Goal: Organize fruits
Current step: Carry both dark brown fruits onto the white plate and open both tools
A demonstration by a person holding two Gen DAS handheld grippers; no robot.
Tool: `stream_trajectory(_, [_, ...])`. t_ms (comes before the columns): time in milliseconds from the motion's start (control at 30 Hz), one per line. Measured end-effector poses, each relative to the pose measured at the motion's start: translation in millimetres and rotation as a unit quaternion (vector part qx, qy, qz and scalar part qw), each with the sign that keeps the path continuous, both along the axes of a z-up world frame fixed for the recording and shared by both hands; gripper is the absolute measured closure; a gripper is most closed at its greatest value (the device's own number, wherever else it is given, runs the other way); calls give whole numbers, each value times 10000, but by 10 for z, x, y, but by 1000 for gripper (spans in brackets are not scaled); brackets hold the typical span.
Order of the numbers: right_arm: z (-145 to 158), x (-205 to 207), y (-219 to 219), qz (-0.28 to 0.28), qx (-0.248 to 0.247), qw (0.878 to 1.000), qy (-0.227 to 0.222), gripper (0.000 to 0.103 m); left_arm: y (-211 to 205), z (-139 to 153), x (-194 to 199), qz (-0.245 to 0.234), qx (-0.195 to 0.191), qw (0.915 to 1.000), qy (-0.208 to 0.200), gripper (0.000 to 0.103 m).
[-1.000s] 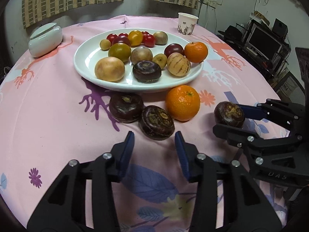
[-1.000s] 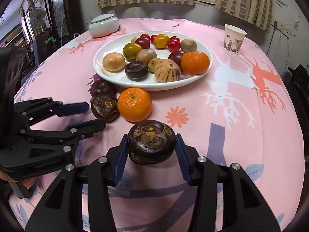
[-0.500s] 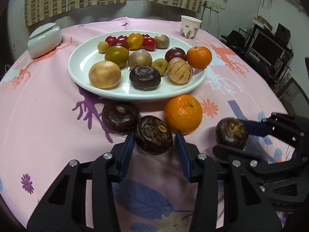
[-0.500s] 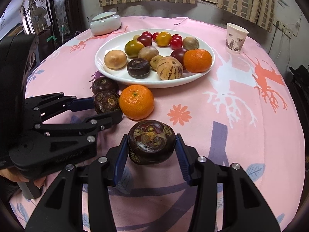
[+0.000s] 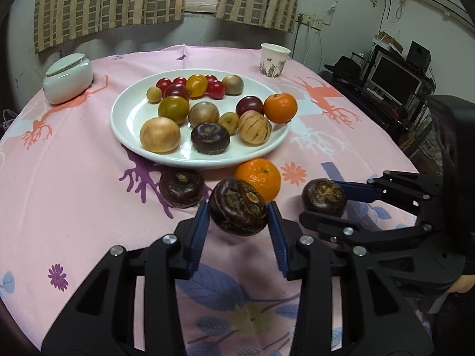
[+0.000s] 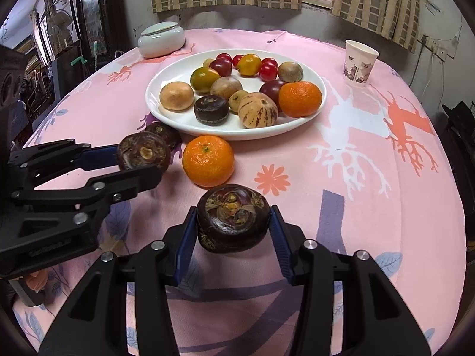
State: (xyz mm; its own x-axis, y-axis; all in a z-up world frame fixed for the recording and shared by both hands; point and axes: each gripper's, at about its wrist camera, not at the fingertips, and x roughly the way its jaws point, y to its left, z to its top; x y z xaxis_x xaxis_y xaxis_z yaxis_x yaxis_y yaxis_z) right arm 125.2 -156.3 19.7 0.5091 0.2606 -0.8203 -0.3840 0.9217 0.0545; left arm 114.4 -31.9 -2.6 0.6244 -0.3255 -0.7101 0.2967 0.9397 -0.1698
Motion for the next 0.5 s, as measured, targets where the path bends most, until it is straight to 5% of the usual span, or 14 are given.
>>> stream_trajectory(500, [331,-40,-91,-146,352,9974,-618,55,185,53,2,125,13,9999,5,62])
